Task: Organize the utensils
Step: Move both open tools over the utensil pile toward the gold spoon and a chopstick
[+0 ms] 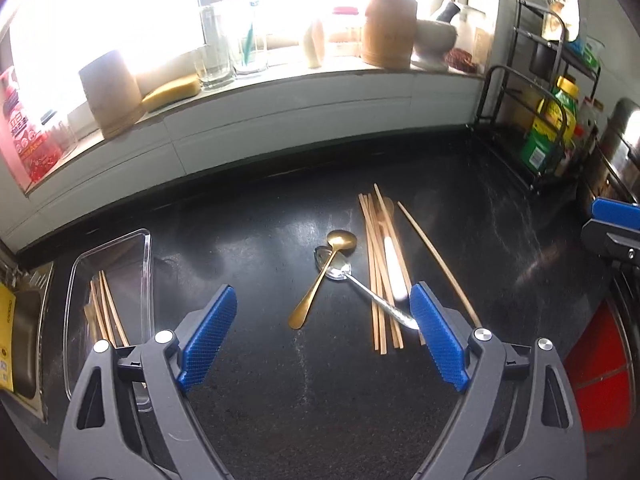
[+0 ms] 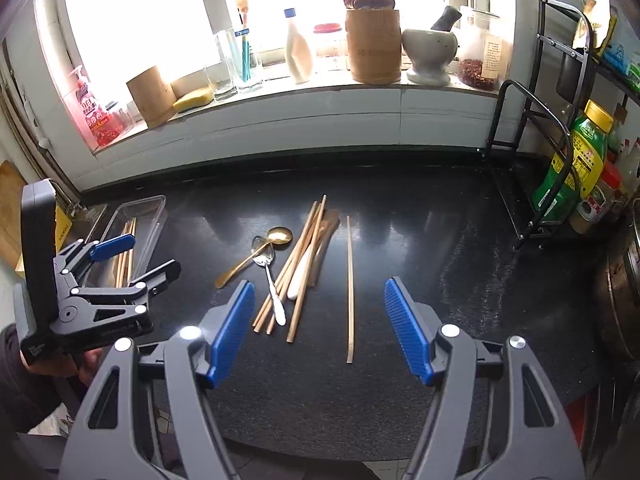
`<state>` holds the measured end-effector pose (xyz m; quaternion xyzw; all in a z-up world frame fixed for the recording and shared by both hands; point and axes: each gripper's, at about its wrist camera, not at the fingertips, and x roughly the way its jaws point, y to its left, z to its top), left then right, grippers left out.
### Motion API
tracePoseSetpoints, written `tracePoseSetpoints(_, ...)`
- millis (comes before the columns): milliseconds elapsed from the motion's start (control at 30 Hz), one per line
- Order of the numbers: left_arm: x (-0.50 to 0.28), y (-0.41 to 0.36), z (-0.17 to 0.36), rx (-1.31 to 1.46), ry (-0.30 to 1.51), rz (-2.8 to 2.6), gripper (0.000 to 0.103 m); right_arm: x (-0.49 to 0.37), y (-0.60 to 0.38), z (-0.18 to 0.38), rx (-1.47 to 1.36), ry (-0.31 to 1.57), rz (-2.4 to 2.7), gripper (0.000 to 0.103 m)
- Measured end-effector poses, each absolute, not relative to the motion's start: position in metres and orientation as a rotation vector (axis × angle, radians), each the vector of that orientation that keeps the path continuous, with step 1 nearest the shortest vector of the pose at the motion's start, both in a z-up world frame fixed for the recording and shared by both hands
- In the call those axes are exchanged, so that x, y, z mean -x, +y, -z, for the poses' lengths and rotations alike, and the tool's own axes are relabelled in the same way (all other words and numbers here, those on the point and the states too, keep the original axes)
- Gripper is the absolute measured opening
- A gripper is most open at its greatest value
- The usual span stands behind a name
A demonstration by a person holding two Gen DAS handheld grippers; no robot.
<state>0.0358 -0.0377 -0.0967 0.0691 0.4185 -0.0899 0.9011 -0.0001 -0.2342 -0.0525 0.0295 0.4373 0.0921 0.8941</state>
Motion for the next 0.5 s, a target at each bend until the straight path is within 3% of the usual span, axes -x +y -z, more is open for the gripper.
tracePoseSetpoints(500,-0.059,-0.033,0.122,-0.169,0.911,0.208,0.086,-0.035,-0.231,0.078,-0.016,0.959,-0.189,0.066)
